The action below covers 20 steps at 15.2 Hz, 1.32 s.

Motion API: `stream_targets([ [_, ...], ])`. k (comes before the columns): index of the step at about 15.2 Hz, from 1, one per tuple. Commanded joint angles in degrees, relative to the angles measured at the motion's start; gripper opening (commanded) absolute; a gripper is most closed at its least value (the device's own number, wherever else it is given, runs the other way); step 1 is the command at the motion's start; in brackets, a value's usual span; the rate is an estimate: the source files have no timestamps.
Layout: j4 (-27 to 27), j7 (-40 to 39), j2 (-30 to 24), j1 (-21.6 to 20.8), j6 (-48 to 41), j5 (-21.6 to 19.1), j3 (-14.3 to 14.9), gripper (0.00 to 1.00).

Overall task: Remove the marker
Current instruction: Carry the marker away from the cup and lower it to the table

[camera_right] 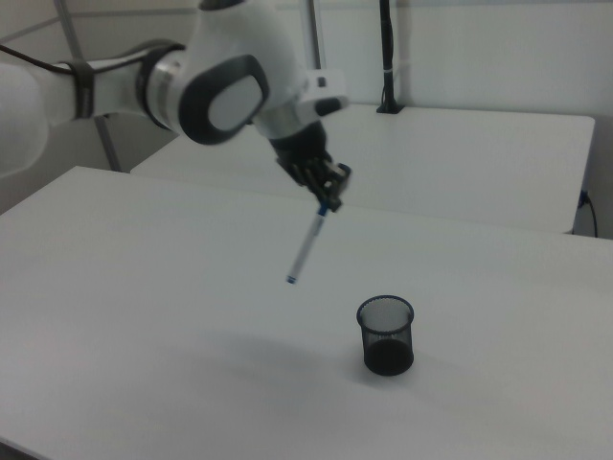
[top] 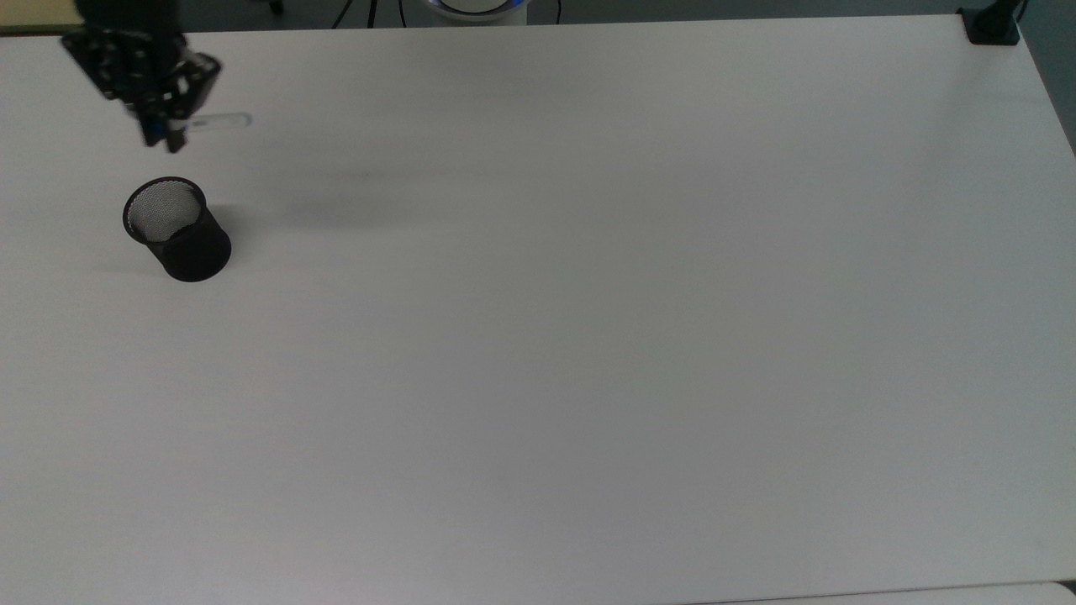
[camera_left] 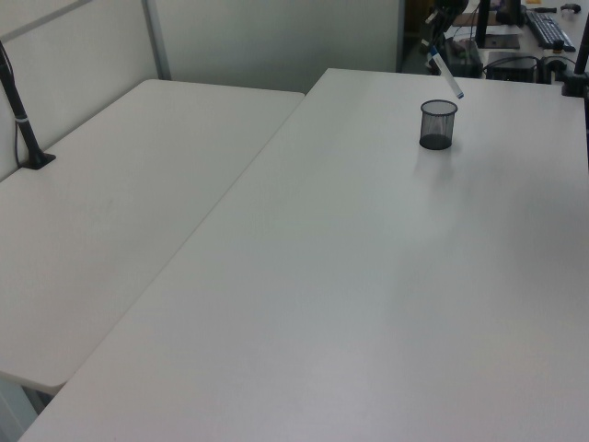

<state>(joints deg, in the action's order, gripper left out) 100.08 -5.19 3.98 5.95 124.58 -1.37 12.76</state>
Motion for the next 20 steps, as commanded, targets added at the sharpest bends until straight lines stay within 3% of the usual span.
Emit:
stream_targets([
  [1, -0.5, -0.5, 1.5, -0.6, -4.9, -1.0, -7.0, 0.0],
  [3, -0.2, -0.2, 4.6, -0.5, -5.0, -0.9, -10.3, 0.0],
  [7, -0.1, -0.6, 10.0, -0.7, -4.9, -0.9, -13.6, 0.01],
  [15, 1.5, 0.2, 17.5, -2.9, 3.9, -0.4, -14.1, 0.01],
  [16, 1.5, 0.2, 17.6, -3.1, 4.4, -0.4, -14.1, 0.06],
  [17, 1.5, 0.2, 17.9, -3.1, 4.4, -0.4, -14.1, 0.22],
  [19, 1.4, 0.3, 18.1, -3.1, 4.4, -0.4, -14.1, 0.76],
  [20, 1.4, 0.4, 18.1, -3.1, 4.4, -0.3, -14.1, 0.85],
])
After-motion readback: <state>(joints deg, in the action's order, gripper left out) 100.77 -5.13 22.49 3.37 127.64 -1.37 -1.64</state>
